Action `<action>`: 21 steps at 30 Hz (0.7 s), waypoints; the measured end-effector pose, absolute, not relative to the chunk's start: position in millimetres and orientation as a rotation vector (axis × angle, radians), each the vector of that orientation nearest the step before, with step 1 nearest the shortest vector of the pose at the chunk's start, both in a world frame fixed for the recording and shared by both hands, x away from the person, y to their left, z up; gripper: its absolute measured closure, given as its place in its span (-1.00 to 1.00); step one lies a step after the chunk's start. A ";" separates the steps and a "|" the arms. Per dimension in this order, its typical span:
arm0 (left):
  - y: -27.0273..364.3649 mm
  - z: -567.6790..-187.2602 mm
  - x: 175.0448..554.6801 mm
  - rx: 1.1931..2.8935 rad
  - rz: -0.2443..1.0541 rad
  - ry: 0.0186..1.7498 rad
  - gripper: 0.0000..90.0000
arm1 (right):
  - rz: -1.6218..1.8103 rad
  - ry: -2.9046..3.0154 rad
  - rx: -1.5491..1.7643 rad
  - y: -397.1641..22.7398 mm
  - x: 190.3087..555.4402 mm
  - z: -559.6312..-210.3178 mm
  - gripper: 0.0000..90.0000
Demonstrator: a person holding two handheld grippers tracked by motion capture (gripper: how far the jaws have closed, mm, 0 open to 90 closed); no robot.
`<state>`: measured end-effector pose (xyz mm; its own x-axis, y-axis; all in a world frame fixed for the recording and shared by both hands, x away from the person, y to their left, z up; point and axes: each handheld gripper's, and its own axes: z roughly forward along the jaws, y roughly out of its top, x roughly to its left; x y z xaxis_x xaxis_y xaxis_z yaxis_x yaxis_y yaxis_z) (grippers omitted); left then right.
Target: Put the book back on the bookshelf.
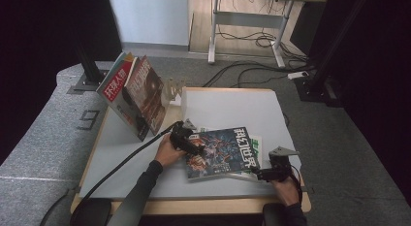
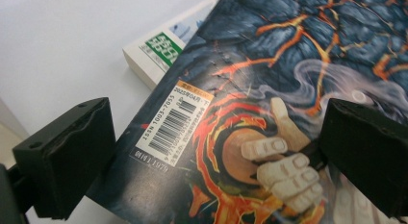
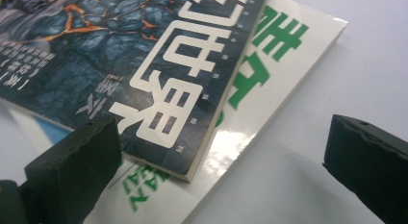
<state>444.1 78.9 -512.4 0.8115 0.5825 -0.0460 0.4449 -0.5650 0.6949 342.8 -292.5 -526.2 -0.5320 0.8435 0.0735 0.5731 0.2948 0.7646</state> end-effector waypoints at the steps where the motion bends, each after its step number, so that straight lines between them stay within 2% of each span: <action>1: 79.9 -512.4 442.4 2.264 0.242 0.751 -1.00 | 1.096 2.222 1.282 -293.4 344.1 -526.4 -1.00; 21: 93.8 -513.9 399.0 2.278 0.176 0.683 -1.00 | 1.026 2.134 1.361 -308.5 380.6 -523.5 -1.00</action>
<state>399.0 93.8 -513.9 0.8489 0.5233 -0.0748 0.4217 -0.5851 0.6927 380.6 -308.5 -523.5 -0.4409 0.8963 0.0474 0.5965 0.2531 0.7616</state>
